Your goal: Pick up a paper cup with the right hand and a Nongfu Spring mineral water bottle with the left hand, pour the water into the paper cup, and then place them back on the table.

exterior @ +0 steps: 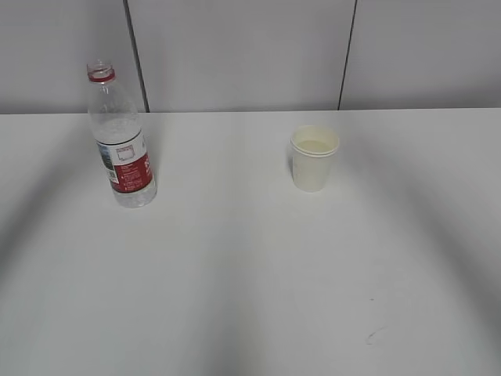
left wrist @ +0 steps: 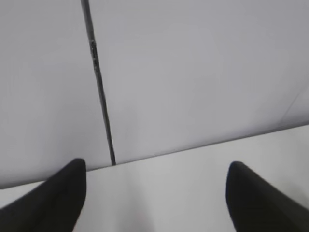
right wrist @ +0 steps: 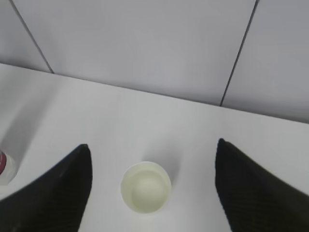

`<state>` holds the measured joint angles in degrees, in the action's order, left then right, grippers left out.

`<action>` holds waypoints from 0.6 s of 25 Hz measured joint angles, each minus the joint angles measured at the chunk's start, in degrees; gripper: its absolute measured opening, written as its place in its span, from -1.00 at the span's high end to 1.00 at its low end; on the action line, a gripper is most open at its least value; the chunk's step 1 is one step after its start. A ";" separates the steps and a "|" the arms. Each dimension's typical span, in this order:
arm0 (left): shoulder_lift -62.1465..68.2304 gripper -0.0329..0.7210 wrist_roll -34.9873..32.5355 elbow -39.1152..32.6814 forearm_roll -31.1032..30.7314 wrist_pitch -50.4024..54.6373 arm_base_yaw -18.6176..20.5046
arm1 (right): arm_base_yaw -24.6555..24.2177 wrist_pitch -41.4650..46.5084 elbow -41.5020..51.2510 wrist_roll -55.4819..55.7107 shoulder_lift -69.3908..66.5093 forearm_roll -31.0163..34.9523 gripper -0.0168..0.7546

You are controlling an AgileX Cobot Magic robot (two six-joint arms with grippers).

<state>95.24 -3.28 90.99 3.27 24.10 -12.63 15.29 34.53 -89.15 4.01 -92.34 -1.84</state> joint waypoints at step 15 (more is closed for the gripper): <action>0.00 -0.53 8.09 10.61 -2.44 47.04 3.59 | 0.00 36.92 -12.20 4.78 0.00 3.30 -0.58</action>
<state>95.24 4.81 101.60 0.84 71.13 -9.05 15.29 71.45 -101.35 8.78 -92.34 1.46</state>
